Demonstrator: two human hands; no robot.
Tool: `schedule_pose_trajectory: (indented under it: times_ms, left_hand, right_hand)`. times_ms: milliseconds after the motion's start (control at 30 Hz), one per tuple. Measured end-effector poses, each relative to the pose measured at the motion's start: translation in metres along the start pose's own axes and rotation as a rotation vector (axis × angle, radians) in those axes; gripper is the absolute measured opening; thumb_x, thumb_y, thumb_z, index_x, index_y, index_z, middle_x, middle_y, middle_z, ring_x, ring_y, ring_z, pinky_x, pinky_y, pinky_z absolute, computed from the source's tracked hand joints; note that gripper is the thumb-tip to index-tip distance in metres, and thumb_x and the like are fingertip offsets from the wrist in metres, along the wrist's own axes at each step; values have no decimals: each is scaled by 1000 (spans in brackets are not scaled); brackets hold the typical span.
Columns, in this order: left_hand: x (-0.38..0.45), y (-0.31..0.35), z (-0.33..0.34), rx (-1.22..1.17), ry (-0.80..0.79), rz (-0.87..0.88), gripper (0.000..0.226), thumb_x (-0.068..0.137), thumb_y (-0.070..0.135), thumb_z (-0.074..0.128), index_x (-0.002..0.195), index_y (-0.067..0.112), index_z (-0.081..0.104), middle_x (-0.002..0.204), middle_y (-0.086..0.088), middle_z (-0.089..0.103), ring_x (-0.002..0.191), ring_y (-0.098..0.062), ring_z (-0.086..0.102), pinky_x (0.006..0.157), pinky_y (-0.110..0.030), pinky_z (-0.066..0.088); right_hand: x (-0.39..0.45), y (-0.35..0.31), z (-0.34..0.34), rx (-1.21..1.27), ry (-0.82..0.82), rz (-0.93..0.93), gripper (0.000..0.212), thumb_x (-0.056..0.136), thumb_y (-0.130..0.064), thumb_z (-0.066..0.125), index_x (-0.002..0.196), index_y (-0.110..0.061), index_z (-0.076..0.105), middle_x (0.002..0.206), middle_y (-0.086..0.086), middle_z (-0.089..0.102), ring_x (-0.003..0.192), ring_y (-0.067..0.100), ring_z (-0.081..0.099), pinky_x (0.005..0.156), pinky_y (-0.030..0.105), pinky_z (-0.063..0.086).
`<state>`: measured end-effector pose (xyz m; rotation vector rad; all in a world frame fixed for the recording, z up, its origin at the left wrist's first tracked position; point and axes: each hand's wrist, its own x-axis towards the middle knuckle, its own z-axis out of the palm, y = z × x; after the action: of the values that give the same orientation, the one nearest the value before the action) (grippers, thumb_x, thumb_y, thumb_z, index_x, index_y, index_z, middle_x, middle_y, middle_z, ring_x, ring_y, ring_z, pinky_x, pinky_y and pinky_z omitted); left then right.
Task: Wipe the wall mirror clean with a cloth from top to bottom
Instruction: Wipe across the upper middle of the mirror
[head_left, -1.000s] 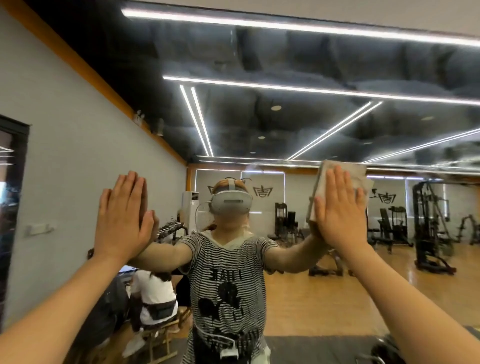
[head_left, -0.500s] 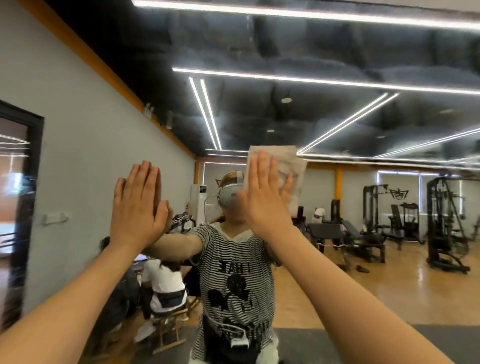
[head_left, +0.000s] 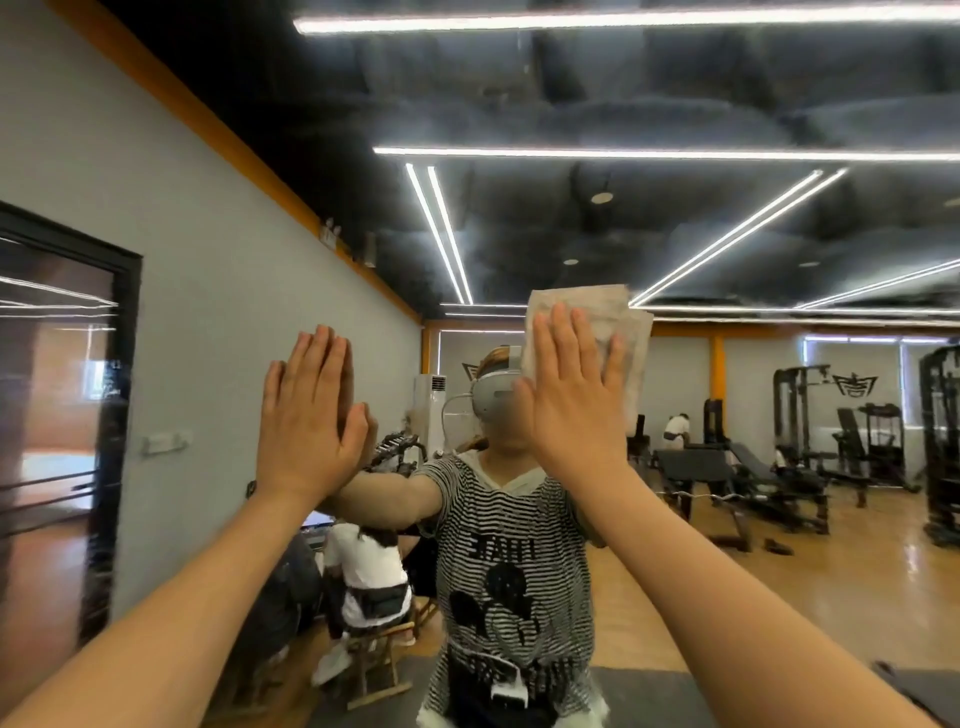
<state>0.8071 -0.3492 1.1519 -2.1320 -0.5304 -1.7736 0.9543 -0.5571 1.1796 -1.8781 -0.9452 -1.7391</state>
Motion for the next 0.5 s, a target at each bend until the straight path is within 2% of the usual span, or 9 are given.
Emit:
schedule_pose_trajectory:
  times_ms: [100,200,367,500]
  left_hand:
    - [0,1,0,-9,7,-8,69,92,38,30,152,7,23,160,-11,18,148,-21,10,119,-45,7]
    - [0,3,-1,2,1,-10,69,91,38,30,152,5,22,160,-12,18,148,-22,10,119,-44,7]
    - [-1,5,-3,-11,-7,-24,68,91,35,32,151,3,23,159,-14,19,148,-26,12,120,-50,10]
    - [0,7,-4,14,-10,-34,67,92,33,32,151,4,23,160,-13,18,148,-22,10,121,-35,-1]
  right_hand:
    - [-1,0,5,25,46,3,63,96,-40,31,148,-5,31,155,16,31,144,28,18,117,44,-2]
    - [-2,0,9,52,48,24,64,96,-40,28,150,-6,26,157,15,27,146,27,16,118,46,2]
    - [-2,1,9,55,39,16,66,94,-40,26,151,-6,24,158,16,24,147,29,19,117,47,-2]
    - [-2,2,10,56,61,9,66,95,-40,27,151,-6,23,158,16,23,147,29,16,117,45,-3]
